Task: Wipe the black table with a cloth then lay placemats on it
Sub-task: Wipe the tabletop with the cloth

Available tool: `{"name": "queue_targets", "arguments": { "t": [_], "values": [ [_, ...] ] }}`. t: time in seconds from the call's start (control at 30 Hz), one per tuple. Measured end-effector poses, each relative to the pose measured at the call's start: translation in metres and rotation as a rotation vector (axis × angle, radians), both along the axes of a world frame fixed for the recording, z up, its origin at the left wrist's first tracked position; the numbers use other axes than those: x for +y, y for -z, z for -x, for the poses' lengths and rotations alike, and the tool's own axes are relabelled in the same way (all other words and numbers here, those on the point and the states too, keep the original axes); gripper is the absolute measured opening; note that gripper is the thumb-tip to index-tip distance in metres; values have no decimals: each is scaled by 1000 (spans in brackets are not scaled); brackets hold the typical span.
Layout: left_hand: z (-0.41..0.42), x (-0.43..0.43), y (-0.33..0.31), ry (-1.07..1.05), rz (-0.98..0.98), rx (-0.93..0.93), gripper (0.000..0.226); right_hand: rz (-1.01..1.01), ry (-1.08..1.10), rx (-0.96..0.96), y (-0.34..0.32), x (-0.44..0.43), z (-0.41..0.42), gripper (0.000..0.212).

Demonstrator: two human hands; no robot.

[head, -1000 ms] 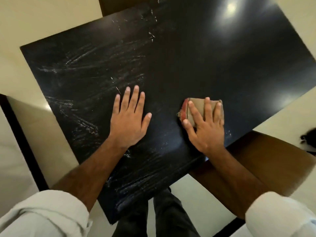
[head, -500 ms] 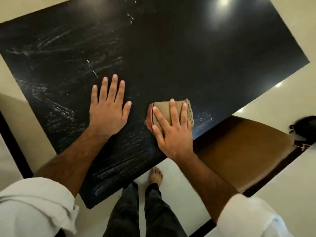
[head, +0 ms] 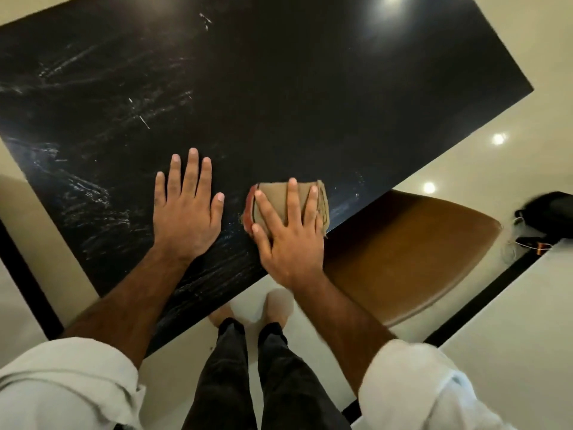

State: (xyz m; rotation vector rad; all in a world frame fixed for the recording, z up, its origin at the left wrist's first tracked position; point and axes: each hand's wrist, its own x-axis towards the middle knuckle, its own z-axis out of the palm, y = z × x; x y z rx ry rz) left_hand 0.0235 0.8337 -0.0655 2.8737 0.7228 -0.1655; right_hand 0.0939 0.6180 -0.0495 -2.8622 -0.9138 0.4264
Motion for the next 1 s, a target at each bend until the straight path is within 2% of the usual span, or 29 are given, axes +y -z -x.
{"name": "queue_targets", "arguments": {
  "t": [0.1, 0.23, 0.37, 0.47, 0.6, 0.7, 0.87, 1.0],
  "values": [
    [-2, -1, -1, -21, -4, 19, 73, 56, 135, -11, 2, -41, -4, 70],
    [-2, -1, 1, -18, -8, 23, 73, 85, 385, -84, 8, -56, -100, 70],
    [-3, 0, 1, -16, -3, 43, 73, 49, 322, -48, 17, -23, -140, 72],
    [-2, -2, -1, -18, -11, 60, 73, -10, 185, -21, 15, -4, -96, 71],
    [-4, -2, -7, -22, 2, 92, 73, -16, 17, 78, 0, -24, -16, 71],
    [-4, -4, -7, -17, -3, 62, 73, 34, 7, 98, -8, -59, 6, 71],
    [-2, 1, -6, 5, 14, 73, 73, 107, 218, 9, -4, -66, -85, 70],
    [9, 10, -10, 34, 7, 121, 73, 80, 201, 57, 4, -9, -126, 71]
  ]
}}
